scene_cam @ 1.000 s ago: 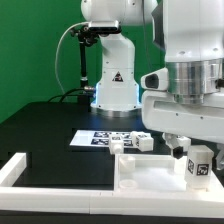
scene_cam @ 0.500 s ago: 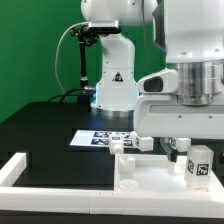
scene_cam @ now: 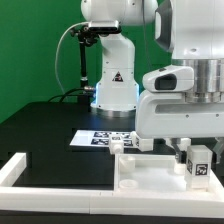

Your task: Assemble one leg

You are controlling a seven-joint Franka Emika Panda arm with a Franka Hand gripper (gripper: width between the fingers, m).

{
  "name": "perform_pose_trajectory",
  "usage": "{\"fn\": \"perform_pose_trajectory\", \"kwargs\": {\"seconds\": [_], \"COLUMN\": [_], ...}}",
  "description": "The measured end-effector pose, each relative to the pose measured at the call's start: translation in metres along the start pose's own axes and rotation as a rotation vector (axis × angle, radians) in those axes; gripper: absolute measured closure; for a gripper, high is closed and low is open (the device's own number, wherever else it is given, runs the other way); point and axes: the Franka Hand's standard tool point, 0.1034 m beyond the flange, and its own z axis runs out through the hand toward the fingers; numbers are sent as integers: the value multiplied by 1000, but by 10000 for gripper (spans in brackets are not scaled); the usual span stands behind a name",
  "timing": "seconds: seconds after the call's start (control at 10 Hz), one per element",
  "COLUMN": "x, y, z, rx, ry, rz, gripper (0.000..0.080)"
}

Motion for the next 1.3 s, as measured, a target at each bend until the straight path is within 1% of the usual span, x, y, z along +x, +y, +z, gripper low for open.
{"fn": "perform_pose_trajectory", "kwargs": {"seconds": [0.2,0.3,0.5,0.6,0.7,0.8,1.0,1.1,1.2,1.3], "x": [0,0,-2,-2,-2,-2,-3,-3,-4,-2], "y": [0,0,-1,0,1,3,2,2,3,4], "z": [0,0,1,2,2,2,2,2,4,3], "rx": [0,-4,-24,-16,10,43,41,41,34,41], "ry": [0,0,10,7,-12,-36,-36,-35,-29,-19], "rz": [145,320,699,856,1109,1262,1262,1220,1054,808], "gripper": [515,515,515,515,515,515,515,515,333,215]}}
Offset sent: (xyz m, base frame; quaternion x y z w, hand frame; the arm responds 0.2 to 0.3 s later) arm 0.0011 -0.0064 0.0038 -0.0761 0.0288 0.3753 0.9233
